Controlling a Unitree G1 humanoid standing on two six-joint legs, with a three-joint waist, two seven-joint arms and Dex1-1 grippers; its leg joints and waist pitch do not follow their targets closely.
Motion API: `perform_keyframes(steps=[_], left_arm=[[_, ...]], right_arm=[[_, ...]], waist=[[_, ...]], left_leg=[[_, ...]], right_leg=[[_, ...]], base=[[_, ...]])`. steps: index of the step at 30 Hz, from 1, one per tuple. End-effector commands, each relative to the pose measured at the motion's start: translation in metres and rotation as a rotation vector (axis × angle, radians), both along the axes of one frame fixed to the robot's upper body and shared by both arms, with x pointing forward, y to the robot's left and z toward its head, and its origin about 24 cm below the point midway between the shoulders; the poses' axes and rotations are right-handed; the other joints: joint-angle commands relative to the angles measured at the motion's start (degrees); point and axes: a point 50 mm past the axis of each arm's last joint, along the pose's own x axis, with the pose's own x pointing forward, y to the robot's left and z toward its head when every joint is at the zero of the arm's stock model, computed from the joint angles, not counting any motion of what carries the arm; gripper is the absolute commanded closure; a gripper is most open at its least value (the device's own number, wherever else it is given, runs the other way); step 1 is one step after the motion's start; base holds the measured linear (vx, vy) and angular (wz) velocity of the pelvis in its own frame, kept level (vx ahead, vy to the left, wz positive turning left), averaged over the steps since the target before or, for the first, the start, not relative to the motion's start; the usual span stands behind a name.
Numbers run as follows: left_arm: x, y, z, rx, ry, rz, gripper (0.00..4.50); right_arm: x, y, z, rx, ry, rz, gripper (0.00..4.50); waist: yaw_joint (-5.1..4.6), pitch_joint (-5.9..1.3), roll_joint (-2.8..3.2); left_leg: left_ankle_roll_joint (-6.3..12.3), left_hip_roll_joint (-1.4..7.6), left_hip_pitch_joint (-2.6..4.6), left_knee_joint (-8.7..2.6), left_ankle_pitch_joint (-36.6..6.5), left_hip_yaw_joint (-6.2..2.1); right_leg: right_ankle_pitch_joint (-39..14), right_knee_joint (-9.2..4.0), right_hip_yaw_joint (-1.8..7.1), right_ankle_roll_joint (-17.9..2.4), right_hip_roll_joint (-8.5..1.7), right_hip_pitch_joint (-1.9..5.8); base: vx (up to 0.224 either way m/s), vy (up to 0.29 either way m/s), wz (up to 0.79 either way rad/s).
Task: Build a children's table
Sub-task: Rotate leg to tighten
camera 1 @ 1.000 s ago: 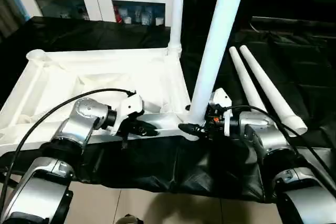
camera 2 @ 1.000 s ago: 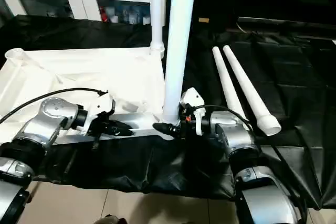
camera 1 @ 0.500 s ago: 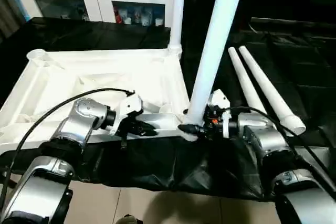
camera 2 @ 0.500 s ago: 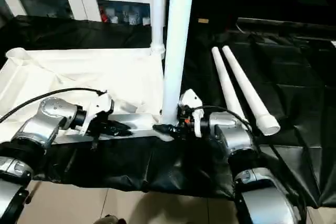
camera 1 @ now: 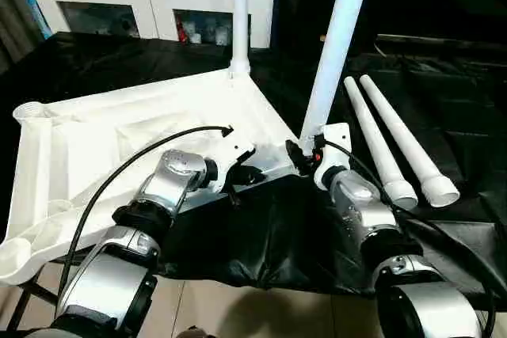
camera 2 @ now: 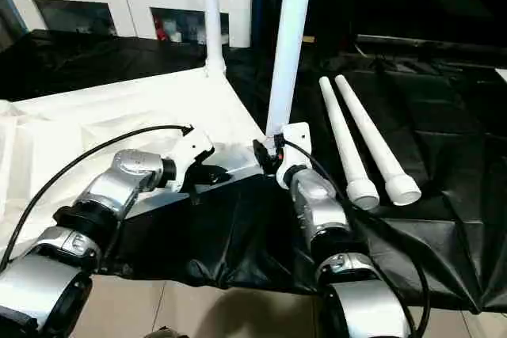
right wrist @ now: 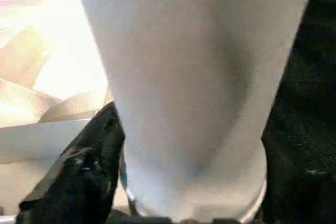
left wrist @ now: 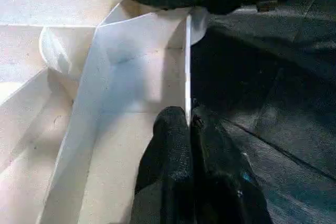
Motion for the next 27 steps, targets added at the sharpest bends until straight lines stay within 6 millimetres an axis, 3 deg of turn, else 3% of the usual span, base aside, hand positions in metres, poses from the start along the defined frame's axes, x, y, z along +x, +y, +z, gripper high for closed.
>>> perform_keyframes(steps=[1,5,7,9,11,12,14,19,23,27], left_arm=[[-0.003,-0.026,0.007,-0.069,-0.047,-0.087,4.5],[-0.007,-0.009,0.008,-0.071,-0.048,-0.143,4.5],[-0.013,0.005,0.008,-0.077,-0.019,-0.205,4.5],[-0.016,0.011,0.008,-0.077,-0.008,-0.229,4.5],[-0.019,0.022,0.007,-0.062,0.016,-0.258,4.5],[-0.02,0.028,0.007,-0.043,0.022,-0.275,4.5],[-0.022,0.039,0.006,-0.011,0.032,-0.295,4.5],[-0.026,0.051,0.008,0.005,0.057,-0.334,4.5],[-0.029,0.059,0.009,0.021,0.082,-0.375,4.5],[-0.031,0.062,0.008,0.036,0.097,-0.39,4.5]], right_arm=[[-0.009,0.042,-0.003,0.048,0.024,0.185,0.81],[-0.006,0.029,0.003,0.01,-0.018,0.268,0.5],[-0.01,0.019,0.006,0.01,-0.027,0.421,0.5],[-0.013,0.016,0.007,0.0,-0.032,0.493,0.5],[-0.018,0.009,0.007,-0.013,-0.025,0.615,0.5],[-0.021,0.004,0.007,-0.027,-0.018,0.676,0.5],[-0.025,-0.003,0.007,-0.049,0.004,0.766,0.5],[-0.031,-0.011,0.008,-0.082,0.04,0.9,0.82],[-0.034,-0.013,0.01,-0.082,0.064,0.985,1.2],[-0.038,-0.012,0.009,-0.089,0.085,1.041,1.56]], waist=[[-0.1,-3.34,-0.06],[-0.25,-3.44,-0.08],[-0.04,-3.65,0.0],[0.11,-4.05,0.1],[0.25,-4.24,-0.22],[0.24,-3.98,-0.13],[0.3,-3.9,-0.16],[0.5,-3.54,-0.03],[0.55,-3.61,-0.06],[0.79,-3.83,-0.11]], left_leg=[[1.24,3.42,0.57,-4.22,-13.2,-1.82],[2.48,3.56,0.32,-4.12,-11.8,-1.82],[3.81,3.65,0.01,-3.74,-9.4,-1.58],[5.33,3.72,-0.03,-3.19,-6.2,-1.35],[7.32,3.56,-0.49,-2.77,-3.8,-1.36],[8.1,3.61,-0.57,-2.74,-4.6,-1.29],[7.59,3.77,-0.42,-2.89,-6.2,-1.32],[4.17,4.11,-0.03,-3.38,-10.2,-1.43],[3.85,4.06,-0.03,-3.34,-9.7,-1.41],[4.8,3.96,-0.04,-3.06,-7.5,-1.34]], right_leg=[[-9.6,-4.49,3.19,-12.2,-5.06,1.88],[-8.2,-4.18,3.02,-12.9,-5.07,2.19],[-4.0,-3.56,2.78,-14.3,-4.8,2.48],[1.9,-2.75,2.7,-15.4,-4.59,2.28],[6.4,-2.08,2.54,-16.1,-4.57,2.48],[5.8,-2.29,2.53,-16.3,-4.65,2.18],[2.4,-2.58,2.48,-16.1,-4.69,2.16],[-6.1,-3.29,2.73,-15.3,-4.88,1.82],[-4.9,-3.07,2.77,-15.5,-4.84,1.83],[-1.5,-2.7,2.7,-16.1,-4.83,1.86]], base=[[0.0,0.0,0.0],[0.0,0.0,0.0],[0.0,0.0,0.0],[0.0,0.0,0.0],[0.0,0.0,0.0],[0.0,0.0,0.0],[0.0,0.0,0.0],[0.0,0.0,0.0],[0.0,0.0,0.0],[0.0,0.0,0.0]])
